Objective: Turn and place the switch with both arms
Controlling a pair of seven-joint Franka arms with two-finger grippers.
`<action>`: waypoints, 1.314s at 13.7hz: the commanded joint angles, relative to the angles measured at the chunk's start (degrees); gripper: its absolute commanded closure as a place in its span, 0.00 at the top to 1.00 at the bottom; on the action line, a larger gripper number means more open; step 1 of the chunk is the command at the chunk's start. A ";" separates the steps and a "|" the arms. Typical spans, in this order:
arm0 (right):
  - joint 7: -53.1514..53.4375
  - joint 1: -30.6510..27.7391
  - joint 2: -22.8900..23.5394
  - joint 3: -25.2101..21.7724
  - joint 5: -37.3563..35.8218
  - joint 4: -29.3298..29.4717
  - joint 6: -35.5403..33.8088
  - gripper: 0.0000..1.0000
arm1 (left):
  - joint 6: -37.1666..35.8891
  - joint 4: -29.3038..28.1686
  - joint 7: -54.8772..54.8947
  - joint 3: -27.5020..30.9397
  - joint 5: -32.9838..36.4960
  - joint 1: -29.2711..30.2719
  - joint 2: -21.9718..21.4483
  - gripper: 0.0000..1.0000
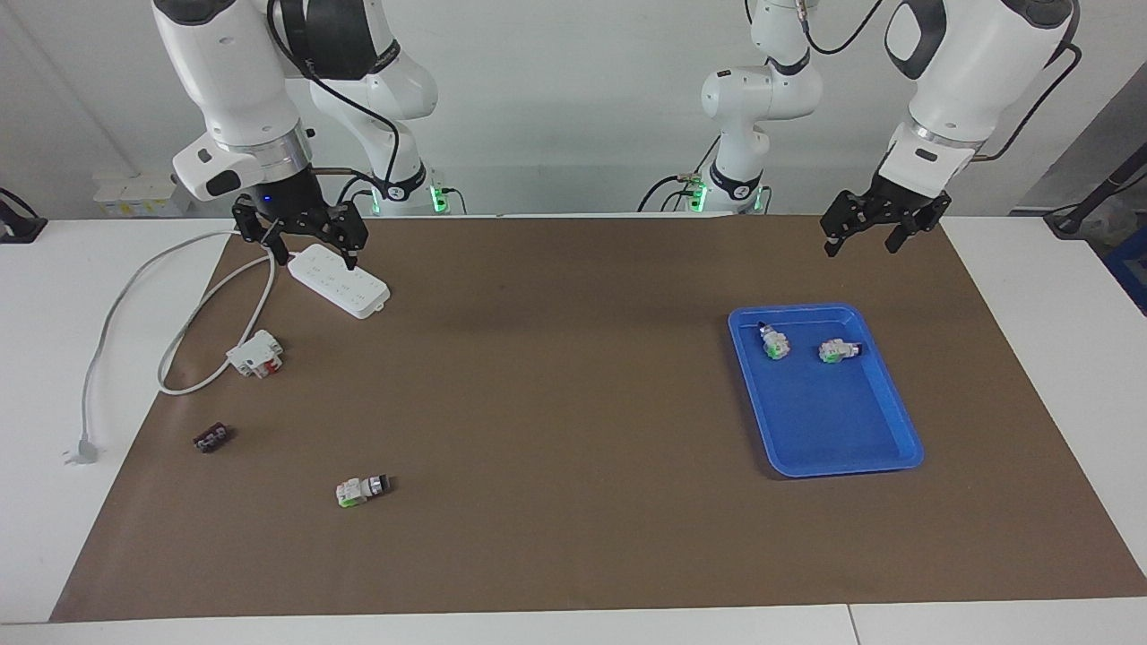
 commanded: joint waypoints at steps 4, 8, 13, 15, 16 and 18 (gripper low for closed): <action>-0.99 -0.58 0.61 0.48 -0.43 1.28 -1.15 1.00 | 1.89 -0.66 1.02 0.11 -1.04 0.11 0.23 1.00; -0.99 1.96 0.18 -2.05 -0.35 1.28 -1.68 1.00 | 2.86 -1.54 0.93 0.19 -1.04 -0.16 -0.29 1.00; -0.99 5.04 0.17 -5.67 -0.35 1.28 -1.85 1.00 | 2.77 -1.63 0.84 0.11 -1.04 -0.33 -0.38 1.00; -0.99 6.45 0.17 -6.98 -0.35 1.28 -1.77 1.00 | 2.68 -1.63 0.84 0.11 -0.95 -0.33 -0.38 1.00; -0.99 7.24 0.17 -7.95 -0.35 1.28 -1.85 1.00 | 2.60 -1.63 0.93 0.11 -0.95 -0.33 -0.38 1.00; -0.99 7.24 0.17 -8.13 -0.26 1.28 -2.20 1.00 | 2.59 -1.63 0.93 0.11 -0.95 -0.25 -0.38 1.00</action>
